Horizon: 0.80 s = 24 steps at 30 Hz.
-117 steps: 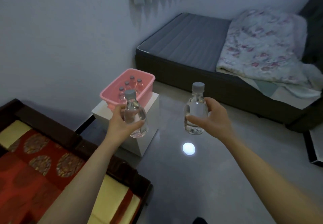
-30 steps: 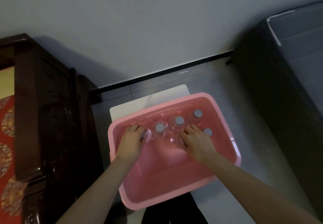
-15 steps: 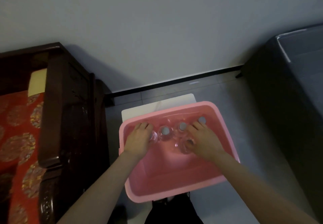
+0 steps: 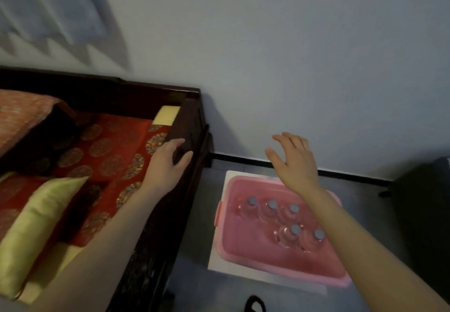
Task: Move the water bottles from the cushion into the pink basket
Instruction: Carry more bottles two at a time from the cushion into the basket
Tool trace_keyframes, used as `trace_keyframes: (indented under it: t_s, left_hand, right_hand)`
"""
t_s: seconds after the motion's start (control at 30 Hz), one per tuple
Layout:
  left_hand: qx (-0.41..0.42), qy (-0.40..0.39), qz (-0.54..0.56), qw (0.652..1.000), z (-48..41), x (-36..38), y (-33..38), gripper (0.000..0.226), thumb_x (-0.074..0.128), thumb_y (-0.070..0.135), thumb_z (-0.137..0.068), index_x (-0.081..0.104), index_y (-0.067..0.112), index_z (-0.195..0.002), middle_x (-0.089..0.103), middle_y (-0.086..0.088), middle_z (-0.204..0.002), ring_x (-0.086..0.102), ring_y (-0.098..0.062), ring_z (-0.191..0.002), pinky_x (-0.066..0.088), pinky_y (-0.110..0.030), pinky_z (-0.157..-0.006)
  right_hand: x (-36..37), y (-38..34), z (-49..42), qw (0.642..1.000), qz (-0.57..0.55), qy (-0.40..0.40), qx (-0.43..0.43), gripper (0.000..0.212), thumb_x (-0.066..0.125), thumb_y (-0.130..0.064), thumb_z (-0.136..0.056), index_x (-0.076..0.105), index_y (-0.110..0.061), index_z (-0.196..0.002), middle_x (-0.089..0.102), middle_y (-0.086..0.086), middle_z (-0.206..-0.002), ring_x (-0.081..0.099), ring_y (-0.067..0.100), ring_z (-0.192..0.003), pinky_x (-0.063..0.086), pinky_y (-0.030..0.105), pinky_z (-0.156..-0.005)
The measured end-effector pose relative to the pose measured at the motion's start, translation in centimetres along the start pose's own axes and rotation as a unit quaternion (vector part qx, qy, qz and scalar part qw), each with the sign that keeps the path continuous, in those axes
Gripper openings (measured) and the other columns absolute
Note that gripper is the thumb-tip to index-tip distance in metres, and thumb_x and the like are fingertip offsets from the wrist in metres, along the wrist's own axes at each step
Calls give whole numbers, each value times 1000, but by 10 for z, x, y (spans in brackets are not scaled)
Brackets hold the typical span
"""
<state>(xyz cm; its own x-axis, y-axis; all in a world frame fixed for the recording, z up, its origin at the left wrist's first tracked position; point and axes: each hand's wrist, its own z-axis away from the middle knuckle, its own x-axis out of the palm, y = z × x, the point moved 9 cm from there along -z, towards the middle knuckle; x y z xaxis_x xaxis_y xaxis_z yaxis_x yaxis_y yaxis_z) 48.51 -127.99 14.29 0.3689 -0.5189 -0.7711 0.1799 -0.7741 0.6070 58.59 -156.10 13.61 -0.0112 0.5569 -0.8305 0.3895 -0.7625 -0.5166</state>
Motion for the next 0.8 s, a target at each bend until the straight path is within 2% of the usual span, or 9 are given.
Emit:
trace_keyframes:
  t_s: [0.1, 0.23, 0.33, 0.47, 0.67, 0.8]
  left_hand:
    - [-44, 66, -6, 997, 24, -81, -36, 45, 56, 33, -93, 50, 13, -133, 55, -8, -132, 48, -25, -124, 36, -37, -102]
    - [-89, 149, -49, 984, 93, -206, -107, 53, 54, 34, -94, 40, 13, -141, 43, -9, -145, 37, -24, -135, 29, -37, -109]
    - [-118, 159, -74, 977, 134, -263, -147, 57, 50, 39, -95, 32, 19, -145, 33, -3, -152, 27, -21, -141, 26, -40, -112]
    - [-177, 192, -109, 959, 224, -356, -219, 57, 56, 34, -92, 39, 13, -142, 41, -10, -146, 35, -27, -136, 29, -40, -111]
    - [-291, 236, -137, 917, 357, -466, -317, 62, 60, 32, -90, 36, 14, -144, 33, -10, -152, 31, -27, -139, 28, -42, -112]
    - [-330, 266, -143, 894, 403, -516, -361, 61, 58, 32, -91, 36, 13, -144, 32, -12, -152, 29, -28, -140, 25, -41, -113]
  right_hand:
    - [9, -74, -6, 998, 12, -12, -60, 69, 27, -60, -85, 54, -16, -131, 49, 9, -140, 35, 27, -132, 31, 42, -109]
    - [44, -218, 11, 985, 10, -38, -168, 64, 31, -57, -89, 50, -17, -135, 44, 9, -144, 32, 28, -135, 29, 46, -111]
    - [65, -291, 28, 979, -5, -36, -202, 58, 37, -54, -92, 48, -20, -137, 41, 6, -147, 28, 25, -138, 26, 46, -113]
    - [120, -412, 76, 961, -31, -68, -266, 56, 38, -55, -94, 44, -23, -139, 38, 5, -150, 24, 24, -141, 21, 43, -115]
    - [199, -567, 156, 923, -61, -131, -357, 53, 42, -51, -95, 45, -22, -140, 37, 6, -151, 25, 25, -141, 24, 50, -114]
    - [241, -646, 180, 905, -57, -159, -391, 53, 45, -48, -95, 44, -22, -141, 35, 6, -152, 23, 25, -142, 21, 50, -115]
